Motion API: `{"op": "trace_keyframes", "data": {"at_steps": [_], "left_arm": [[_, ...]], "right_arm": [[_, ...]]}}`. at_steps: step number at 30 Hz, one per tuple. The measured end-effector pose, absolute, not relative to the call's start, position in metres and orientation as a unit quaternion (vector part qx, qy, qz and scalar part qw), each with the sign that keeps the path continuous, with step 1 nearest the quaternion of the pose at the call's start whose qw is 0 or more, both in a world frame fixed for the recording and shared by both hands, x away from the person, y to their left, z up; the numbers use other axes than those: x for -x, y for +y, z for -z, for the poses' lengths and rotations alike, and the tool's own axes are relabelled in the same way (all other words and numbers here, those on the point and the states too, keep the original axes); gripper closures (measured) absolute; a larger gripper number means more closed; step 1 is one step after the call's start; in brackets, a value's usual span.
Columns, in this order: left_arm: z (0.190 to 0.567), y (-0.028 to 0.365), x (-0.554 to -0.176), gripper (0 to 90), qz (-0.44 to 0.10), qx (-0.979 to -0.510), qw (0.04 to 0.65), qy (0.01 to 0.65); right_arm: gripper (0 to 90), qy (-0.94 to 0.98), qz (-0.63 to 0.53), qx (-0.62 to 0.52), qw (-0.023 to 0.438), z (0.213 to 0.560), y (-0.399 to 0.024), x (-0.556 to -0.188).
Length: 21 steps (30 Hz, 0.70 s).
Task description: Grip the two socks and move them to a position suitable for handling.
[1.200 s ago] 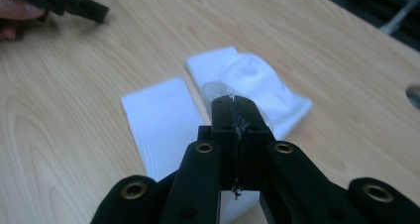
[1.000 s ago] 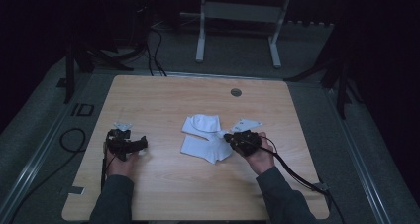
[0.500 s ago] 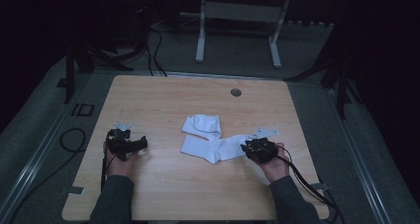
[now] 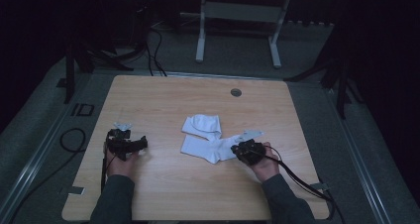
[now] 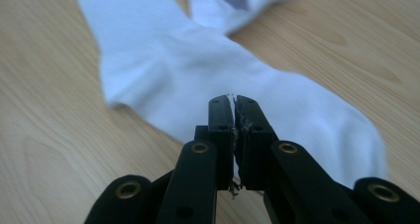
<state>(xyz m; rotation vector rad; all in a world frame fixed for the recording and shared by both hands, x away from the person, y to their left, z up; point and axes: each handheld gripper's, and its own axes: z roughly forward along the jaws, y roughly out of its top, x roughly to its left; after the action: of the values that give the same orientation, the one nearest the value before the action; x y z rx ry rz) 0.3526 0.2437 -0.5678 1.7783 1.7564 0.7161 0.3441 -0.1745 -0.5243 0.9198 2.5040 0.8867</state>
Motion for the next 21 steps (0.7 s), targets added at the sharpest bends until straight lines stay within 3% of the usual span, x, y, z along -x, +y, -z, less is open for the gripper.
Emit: {"op": "trace_keyframes", "data": {"at_steps": [7, 21], "left_arm": [[0.568, 0.244, -0.353, 10.7, -0.266, -0.659, 0.267, 0.651], [0.568, 0.244, -0.353, 10.7, -0.265, -0.659, 0.267, 0.651]], "right_arm": [[87.0, 0.904, -0.285, -0.285, 0.143, 0.542, -0.133, -0.343], [87.8, 0.910, -0.313, -0.254, 0.092, 0.549, -0.117, -0.331]]}}
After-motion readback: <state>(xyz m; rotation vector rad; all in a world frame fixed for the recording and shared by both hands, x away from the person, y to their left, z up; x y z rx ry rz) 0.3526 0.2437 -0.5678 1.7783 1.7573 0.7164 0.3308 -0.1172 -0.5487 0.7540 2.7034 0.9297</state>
